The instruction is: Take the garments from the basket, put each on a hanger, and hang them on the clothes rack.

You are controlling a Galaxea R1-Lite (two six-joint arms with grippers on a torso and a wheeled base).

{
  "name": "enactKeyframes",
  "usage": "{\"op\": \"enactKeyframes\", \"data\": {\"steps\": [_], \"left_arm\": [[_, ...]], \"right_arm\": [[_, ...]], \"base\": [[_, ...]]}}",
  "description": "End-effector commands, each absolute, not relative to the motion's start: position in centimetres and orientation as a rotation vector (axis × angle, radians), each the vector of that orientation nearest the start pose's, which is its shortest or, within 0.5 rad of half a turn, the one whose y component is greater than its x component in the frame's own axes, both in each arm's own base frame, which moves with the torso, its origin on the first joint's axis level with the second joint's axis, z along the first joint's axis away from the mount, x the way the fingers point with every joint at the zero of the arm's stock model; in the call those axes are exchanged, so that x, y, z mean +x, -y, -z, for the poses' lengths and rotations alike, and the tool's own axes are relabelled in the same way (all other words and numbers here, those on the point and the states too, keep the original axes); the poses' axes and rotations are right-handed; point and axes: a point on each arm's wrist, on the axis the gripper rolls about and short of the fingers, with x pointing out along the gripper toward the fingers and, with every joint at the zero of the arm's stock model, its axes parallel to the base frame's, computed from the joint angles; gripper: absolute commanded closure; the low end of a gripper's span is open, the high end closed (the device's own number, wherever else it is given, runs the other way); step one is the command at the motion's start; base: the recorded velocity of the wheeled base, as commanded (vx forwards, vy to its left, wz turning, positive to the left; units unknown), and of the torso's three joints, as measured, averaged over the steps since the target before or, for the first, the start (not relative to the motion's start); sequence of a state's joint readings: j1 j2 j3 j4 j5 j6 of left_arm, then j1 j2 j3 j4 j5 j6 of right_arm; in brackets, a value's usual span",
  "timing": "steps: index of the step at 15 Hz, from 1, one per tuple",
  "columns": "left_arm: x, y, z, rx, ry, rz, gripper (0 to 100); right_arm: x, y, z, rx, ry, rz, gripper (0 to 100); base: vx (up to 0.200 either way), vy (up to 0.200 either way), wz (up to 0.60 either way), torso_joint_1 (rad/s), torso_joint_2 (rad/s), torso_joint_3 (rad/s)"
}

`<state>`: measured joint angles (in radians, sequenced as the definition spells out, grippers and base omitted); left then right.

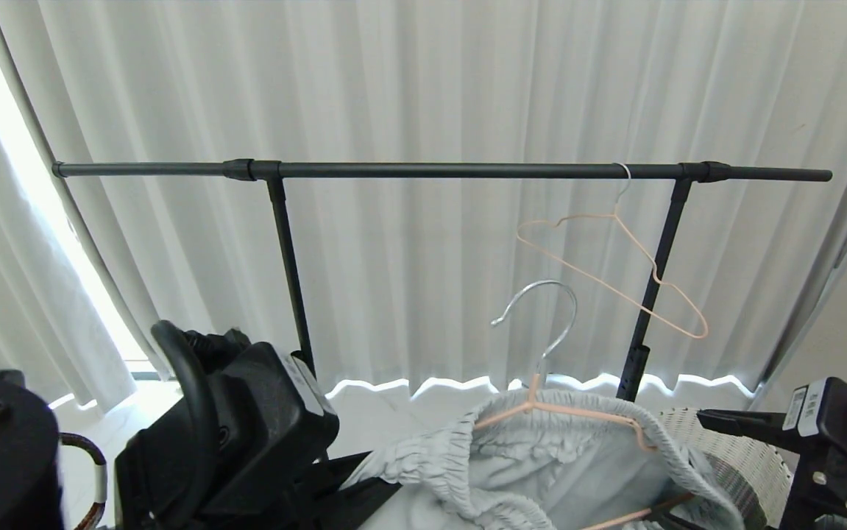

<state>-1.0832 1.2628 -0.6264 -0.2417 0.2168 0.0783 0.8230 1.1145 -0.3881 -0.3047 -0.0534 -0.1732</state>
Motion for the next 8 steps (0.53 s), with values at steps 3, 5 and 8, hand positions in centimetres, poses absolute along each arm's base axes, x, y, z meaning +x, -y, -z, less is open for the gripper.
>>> {"op": "enactKeyframes", "data": {"steps": [3, 5, 8], "left_arm": [[8.8, 16.5, -19.6, 0.386, -0.25, 0.935, 100], [8.6, 16.4, -19.3, 0.431, -0.233, 0.984, 100], [8.6, 16.4, -19.4, 0.448, -0.218, 0.989, 100]], "right_arm": [[10.1, -10.6, -18.1, -0.343, -0.268, -0.903, 0], [10.2, -11.1, -18.6, -0.349, -0.276, -1.03, 0], [10.4, -11.8, -19.1, -0.368, -0.343, -1.173, 0]], "base": [[0.0, 0.0, 0.0, 0.0, 0.0, 0.0], [0.0, 0.0, 0.0, 0.0, 0.0, 0.0], [0.0, 0.0, 0.0, 0.0, 0.0, 0.0]]}}
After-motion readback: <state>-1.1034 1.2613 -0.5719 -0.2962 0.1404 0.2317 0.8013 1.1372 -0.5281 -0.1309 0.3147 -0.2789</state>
